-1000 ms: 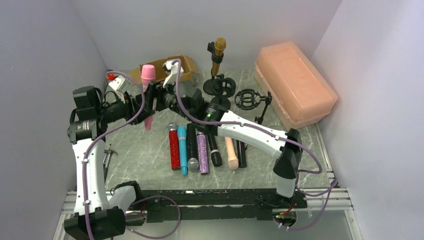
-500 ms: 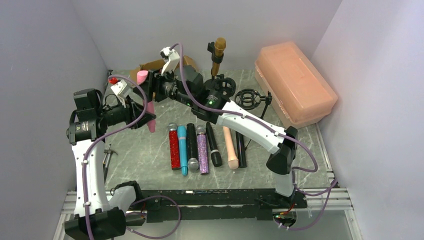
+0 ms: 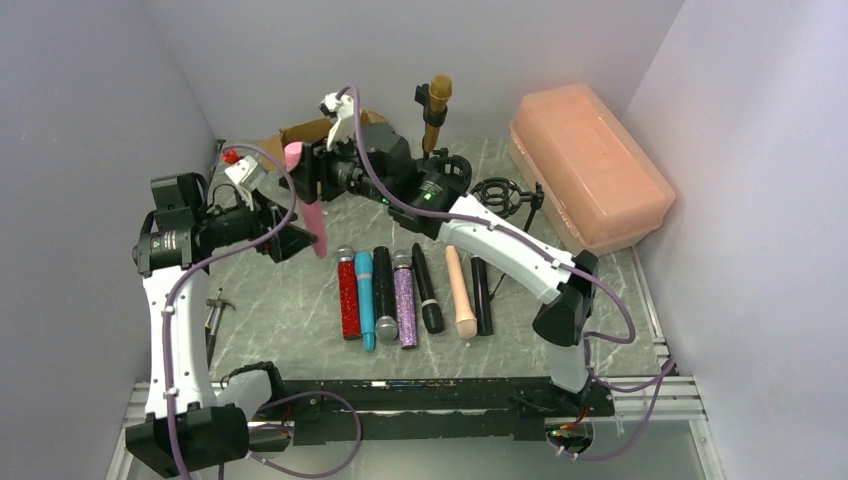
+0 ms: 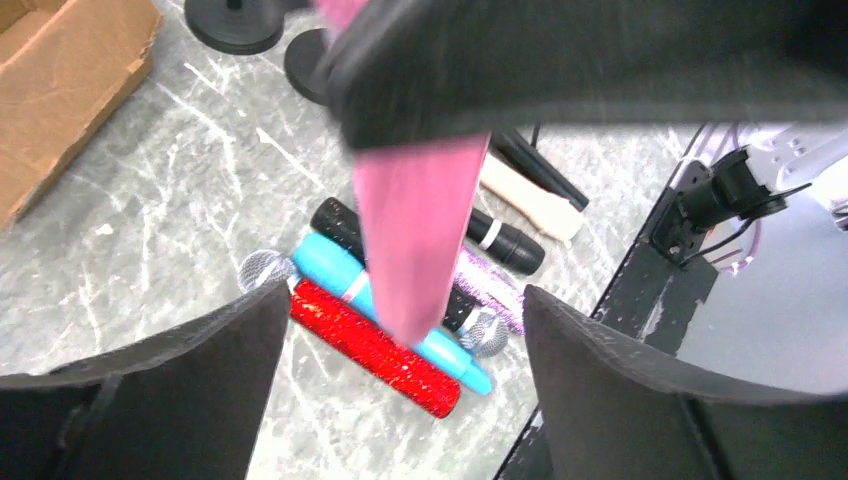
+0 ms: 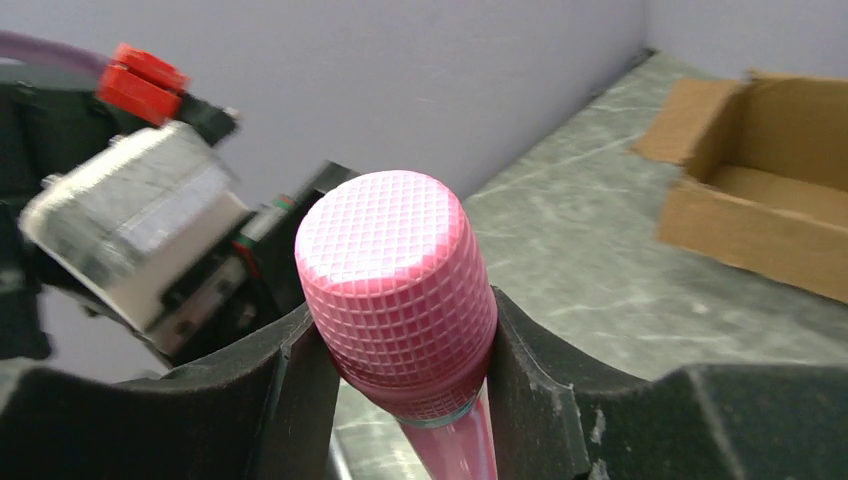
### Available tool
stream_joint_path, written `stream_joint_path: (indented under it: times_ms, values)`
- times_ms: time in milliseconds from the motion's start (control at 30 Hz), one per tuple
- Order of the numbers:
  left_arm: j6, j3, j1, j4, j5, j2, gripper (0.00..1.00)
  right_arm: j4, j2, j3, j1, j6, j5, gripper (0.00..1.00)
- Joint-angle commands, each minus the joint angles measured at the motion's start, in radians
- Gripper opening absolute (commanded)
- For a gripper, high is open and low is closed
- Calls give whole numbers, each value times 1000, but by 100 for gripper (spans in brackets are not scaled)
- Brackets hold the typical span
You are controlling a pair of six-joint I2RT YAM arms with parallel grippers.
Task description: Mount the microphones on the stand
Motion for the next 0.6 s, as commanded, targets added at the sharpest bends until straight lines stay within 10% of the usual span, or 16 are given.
stream_joint_path:
  times_ms: [0, 567]
  values:
    - [-17, 65, 1, -22, -44, 38, 99, 13, -137, -41, -51, -181, 80, 0]
    - [18, 78, 1, -69, -162, 90, 99, 288, -474, -434, -309, -464, 322, 0]
